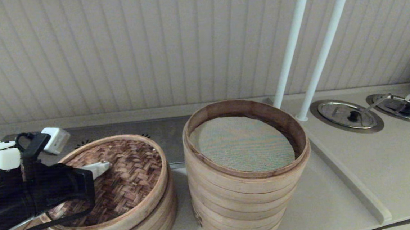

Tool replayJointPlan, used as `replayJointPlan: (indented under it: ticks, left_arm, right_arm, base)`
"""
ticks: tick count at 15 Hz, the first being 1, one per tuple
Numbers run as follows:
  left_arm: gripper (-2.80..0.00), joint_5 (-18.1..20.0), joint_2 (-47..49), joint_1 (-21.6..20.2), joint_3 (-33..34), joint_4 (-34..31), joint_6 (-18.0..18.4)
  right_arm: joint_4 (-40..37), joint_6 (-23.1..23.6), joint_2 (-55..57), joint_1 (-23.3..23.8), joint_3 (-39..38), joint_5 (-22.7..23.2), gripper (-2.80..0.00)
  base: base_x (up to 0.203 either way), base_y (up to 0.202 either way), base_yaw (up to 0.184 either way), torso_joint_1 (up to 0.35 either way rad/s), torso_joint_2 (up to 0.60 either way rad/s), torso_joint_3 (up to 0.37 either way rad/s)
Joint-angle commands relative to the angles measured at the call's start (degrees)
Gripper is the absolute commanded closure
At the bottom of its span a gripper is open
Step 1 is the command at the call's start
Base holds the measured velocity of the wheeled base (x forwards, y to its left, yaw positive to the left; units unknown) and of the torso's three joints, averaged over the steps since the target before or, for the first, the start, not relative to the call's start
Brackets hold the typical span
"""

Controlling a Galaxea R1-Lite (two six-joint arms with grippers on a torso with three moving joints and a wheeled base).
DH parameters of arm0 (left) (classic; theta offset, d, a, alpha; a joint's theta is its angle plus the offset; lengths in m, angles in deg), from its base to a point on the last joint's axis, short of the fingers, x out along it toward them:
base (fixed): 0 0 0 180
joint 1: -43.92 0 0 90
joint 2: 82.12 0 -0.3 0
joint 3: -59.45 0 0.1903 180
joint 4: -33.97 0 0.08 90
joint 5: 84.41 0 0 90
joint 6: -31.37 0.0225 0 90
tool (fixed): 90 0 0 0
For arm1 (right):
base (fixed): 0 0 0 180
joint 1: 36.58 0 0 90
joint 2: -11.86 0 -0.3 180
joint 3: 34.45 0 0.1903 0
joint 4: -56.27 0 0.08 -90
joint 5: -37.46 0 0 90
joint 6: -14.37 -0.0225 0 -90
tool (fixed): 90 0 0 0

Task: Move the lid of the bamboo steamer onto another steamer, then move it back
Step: Put the steamer

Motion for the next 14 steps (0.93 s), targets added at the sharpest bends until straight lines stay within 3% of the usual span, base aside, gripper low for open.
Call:
replayJointPlan:
  ticks: [1, 14]
  left_arm:
    - [0.0, 0.09, 0.23, -0.06, 0.2, 0.18, -0.12]
    - [0.0, 2.11, 4.66, -0.59, -0.73, 2.03, -2.14]
  right_arm:
    - [0.0, 0.0, 0.04, 0.0, -0.09, -0.06, 0.0]
    - [0.0, 0.0, 0.04, 0.0, -0.09, 0.03, 0.0]
  base:
    - [0.0, 0.0, 0.0, 0.0, 0.0, 0.0]
    - [0.0, 0.0, 0.0, 0.0, 0.0, 0.0]
